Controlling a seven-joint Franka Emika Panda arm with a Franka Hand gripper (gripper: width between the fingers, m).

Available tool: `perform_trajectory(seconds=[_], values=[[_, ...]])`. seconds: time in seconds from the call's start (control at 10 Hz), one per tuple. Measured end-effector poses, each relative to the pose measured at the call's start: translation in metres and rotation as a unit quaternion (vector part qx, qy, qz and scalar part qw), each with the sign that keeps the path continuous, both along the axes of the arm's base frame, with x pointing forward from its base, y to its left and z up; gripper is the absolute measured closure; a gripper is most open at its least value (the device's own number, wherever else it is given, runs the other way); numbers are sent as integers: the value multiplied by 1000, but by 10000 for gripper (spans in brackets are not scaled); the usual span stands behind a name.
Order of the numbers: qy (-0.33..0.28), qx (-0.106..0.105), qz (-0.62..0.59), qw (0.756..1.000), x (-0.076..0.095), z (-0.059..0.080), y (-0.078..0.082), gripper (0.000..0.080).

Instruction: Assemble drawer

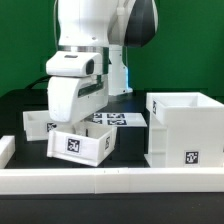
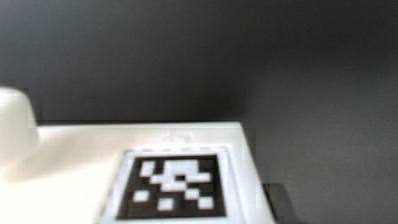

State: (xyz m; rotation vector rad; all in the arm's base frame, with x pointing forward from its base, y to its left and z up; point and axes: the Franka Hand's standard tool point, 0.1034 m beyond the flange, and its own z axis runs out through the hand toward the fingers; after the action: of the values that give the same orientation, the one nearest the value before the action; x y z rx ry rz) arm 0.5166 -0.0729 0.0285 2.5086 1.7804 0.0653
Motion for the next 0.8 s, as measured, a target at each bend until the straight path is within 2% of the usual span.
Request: perform_trajectory(seconds=[0.2, 0.5, 0.7, 0.8], values=[[4, -12, 55, 998, 2, 0, 6, 757], [8, -13, 66, 998, 2, -2, 12, 757], [9, -12, 65, 998, 2, -2, 10, 757], [9, -12, 87, 996, 1, -2, 2, 757]])
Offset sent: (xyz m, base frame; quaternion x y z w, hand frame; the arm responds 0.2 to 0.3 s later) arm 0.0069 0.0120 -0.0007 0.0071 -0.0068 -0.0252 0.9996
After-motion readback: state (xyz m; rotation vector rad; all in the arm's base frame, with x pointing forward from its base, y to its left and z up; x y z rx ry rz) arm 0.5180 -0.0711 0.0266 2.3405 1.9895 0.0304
